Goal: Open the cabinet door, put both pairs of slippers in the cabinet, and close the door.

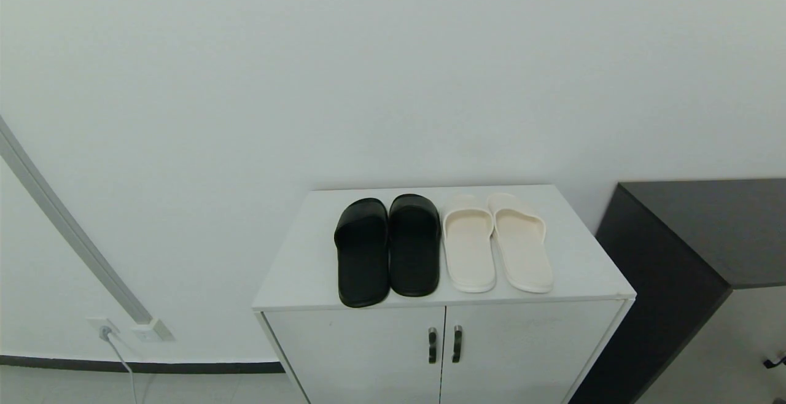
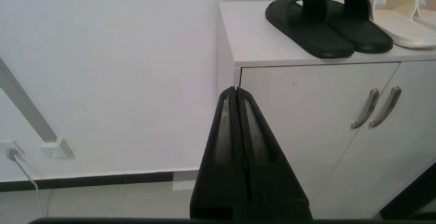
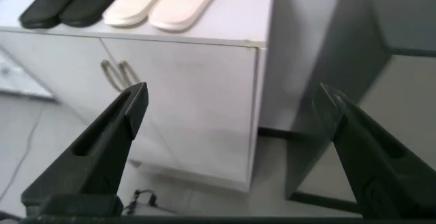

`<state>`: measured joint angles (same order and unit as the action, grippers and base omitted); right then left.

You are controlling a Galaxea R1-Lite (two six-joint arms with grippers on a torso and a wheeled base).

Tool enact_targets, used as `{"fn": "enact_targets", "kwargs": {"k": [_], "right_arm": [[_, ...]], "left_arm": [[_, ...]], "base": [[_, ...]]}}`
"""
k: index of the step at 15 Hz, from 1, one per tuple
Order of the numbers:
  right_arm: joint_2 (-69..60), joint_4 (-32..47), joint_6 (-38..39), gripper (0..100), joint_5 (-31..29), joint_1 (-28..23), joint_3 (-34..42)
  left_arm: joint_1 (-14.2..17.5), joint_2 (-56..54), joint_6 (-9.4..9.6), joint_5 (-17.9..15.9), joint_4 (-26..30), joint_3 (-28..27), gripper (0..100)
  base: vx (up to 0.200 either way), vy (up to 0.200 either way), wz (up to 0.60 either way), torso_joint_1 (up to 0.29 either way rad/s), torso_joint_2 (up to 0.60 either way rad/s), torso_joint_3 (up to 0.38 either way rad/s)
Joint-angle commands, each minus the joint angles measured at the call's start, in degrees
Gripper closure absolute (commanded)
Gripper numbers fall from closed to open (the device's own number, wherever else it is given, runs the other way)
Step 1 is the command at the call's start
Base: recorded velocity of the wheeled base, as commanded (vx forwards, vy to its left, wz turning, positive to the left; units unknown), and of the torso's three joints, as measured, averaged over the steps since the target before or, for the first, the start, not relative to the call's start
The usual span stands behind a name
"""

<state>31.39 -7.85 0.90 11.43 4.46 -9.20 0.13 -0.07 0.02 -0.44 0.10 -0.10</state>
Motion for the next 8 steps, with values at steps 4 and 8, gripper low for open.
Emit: {"fn": "enact_targets", "kwargs": {"k": [4,8], "right_arm": [[33.8,-21.8,7.1,0,-13.9,24.0,-5.7],[50.4,-26.4,11.3,0,-21.9,36.6,-17.8]], "left_arm": [[0.0,0.1,-0.02,0.0,0.0,0.0,100],[0.0,0.1,-0.02,0.0,0.0,0.0,100]], "base": [[0.0,0.0,0.0,0.0,0.0,0.0],[0.0,0.0,0.0,0.0,0.0,0.0]]}}
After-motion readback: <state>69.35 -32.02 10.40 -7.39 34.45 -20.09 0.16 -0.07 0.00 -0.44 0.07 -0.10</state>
